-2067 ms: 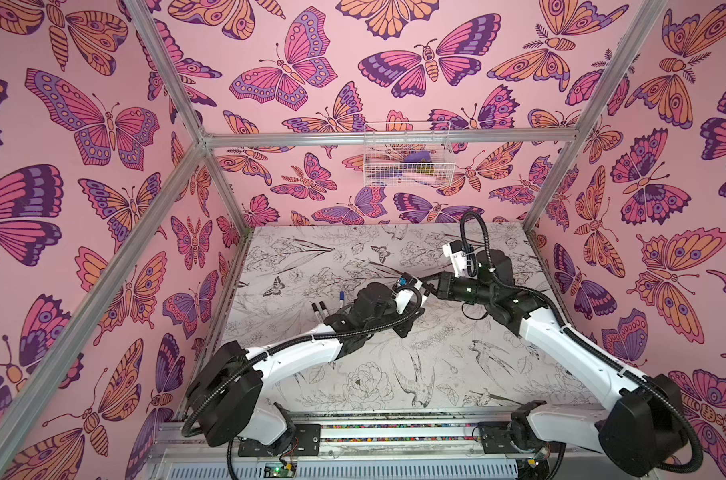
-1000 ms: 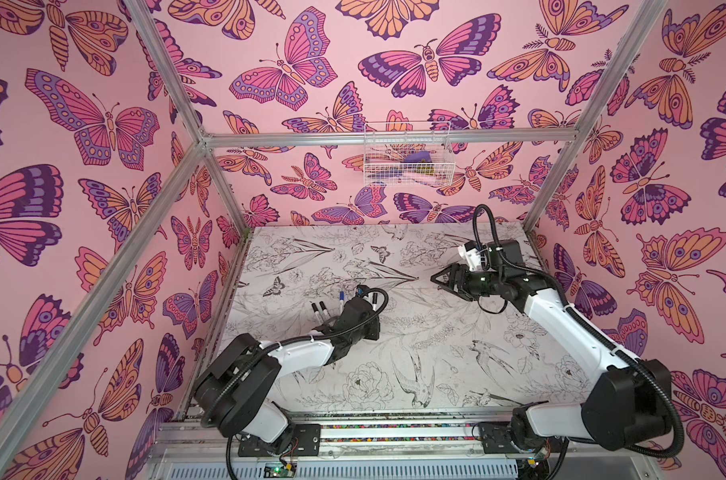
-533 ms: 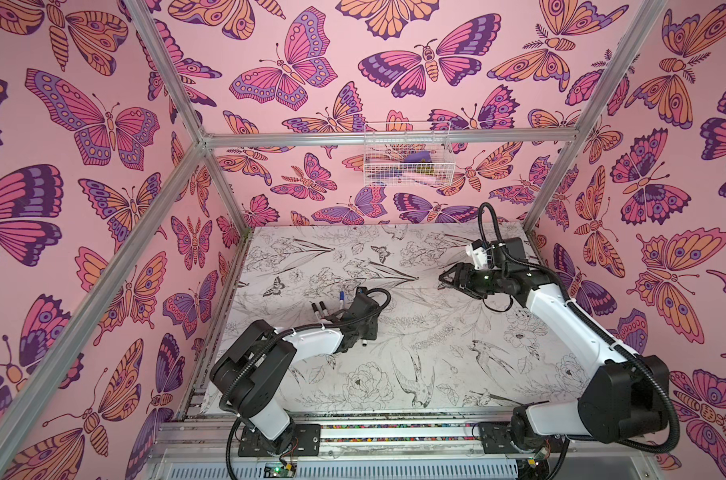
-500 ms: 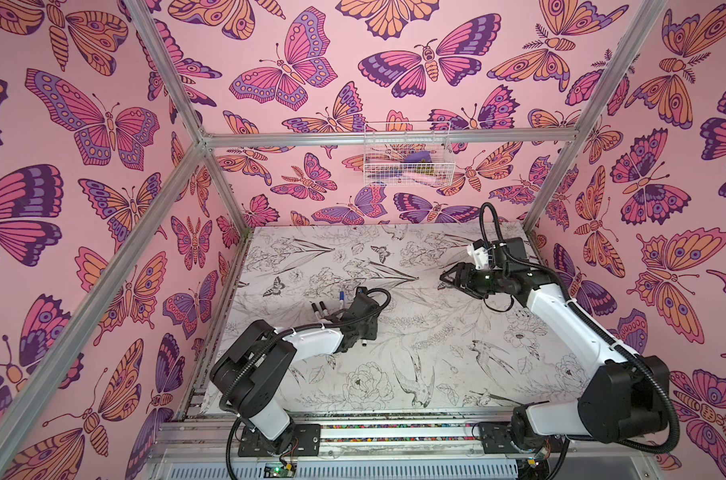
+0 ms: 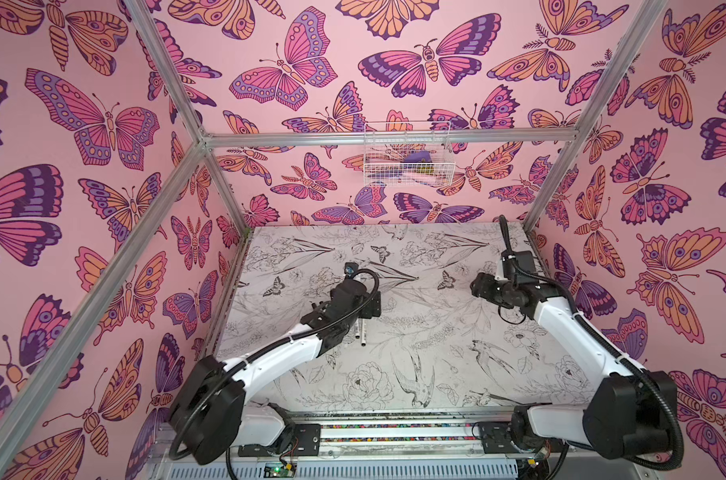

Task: Insert the pens into the pen caps
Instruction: 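Lower the capped marker by the others, open left gripper while right withdraws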

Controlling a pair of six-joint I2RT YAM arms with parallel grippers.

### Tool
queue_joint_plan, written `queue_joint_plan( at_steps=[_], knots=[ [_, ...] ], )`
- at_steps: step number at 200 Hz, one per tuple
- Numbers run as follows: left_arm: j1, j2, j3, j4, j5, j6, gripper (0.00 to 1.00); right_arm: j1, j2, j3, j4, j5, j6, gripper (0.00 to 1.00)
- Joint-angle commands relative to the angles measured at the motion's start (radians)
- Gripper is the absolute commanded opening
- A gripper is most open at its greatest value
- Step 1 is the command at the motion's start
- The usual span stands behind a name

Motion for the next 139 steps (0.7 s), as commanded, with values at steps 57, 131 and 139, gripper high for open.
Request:
queue_joint_plan(
  at_steps=[57,131,139],
  knots=[
    [0.367,-0.347,-0.359,0.05,-0.47,0.068,0.98,0.025,-0.042,-0.513,0.886,0.493,-0.306,0.99],
    [0.514,-0.187,-0.488,0.356,-0.342,0.277,0.99,-0.014,0.245,-0.575,1.373,0.31,-0.401,0.99],
    [0.521,-0.152,-0.515,0.485,-0.308,0.305,0.99,-0.024,0.24,-0.561,1.338,0.312,-0.388,0.99]
  ],
)
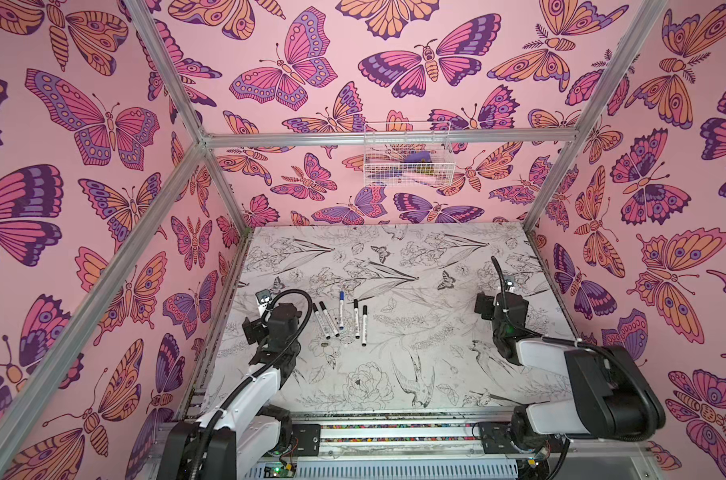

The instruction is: Insert the pens into the pen caps

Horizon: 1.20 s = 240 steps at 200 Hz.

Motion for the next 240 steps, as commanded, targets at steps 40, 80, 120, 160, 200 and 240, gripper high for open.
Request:
queue_joint_plan(
  at_steps=[40,80,120,160,200,240],
  knots=[
    [0.071,0.25,-0.053,0.545,0.34,0.159,0.99,-0.063,0.038,0.016,0.089,-0.097,0.009,0.99],
    [0.102,0.489,-0.016,0.717,0.594,0.221,0.98,-0.063,0.037,0.016,0.087,-0.098,0.01,0.99],
    [0.126,0.487,0.039,0.638,0.512,0.157,0.98,-0.063,0.038,0.016,0.086,-0.098,0.01,0.99],
    [0.12,0.486,0.026,0.695,0.567,0.193,0.98,-0.063,0.038,0.017,0.086,-0.099,0.01,0.99],
    [0.118,0.492,0.043,0.639,0.636,0.221,0.98,-0.063,0.038,0.017,0.084,-0.099,0.01,0.99],
    [0.141,0.493,0.059,0.606,0.69,0.21,0.98,-0.064,0.04,0.021,0.082,-0.099,0.01,0.99]
  ],
)
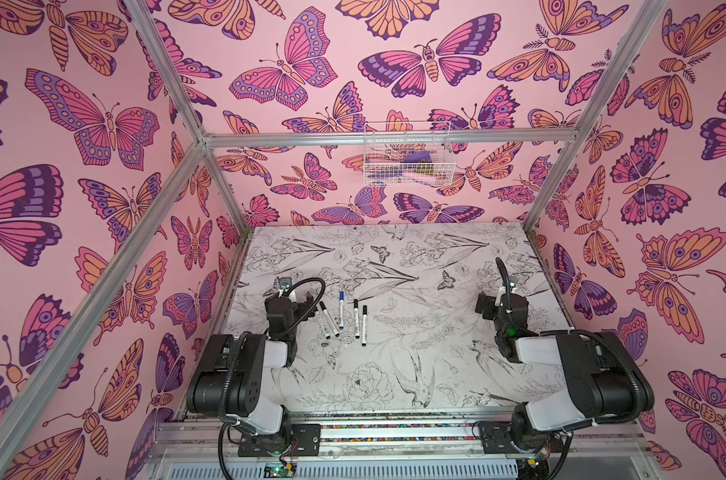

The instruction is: Insert the pens into the pen caps

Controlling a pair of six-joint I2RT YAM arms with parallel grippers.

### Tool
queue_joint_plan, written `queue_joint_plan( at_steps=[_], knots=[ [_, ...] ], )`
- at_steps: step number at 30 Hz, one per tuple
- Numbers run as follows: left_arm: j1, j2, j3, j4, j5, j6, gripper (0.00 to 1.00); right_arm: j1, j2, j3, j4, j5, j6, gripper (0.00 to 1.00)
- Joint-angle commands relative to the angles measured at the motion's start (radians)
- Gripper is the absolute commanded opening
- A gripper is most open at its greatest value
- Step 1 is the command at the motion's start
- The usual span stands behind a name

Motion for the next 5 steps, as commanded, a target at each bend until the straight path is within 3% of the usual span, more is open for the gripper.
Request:
queue_joint_plan(
  at_steps=[1,5],
  knots=[
    [0.019,0.003,0.018,-0.025,0.068,0.004,0.98,-0.006,-0.005,0.027,0.027,-0.008,0.009,0.99],
    [0.021,0.0,0.012,-0.014,0.071,0.006,0.98,-0.006,-0.01,0.024,0.02,-0.009,0.009,0.99]
  ],
)
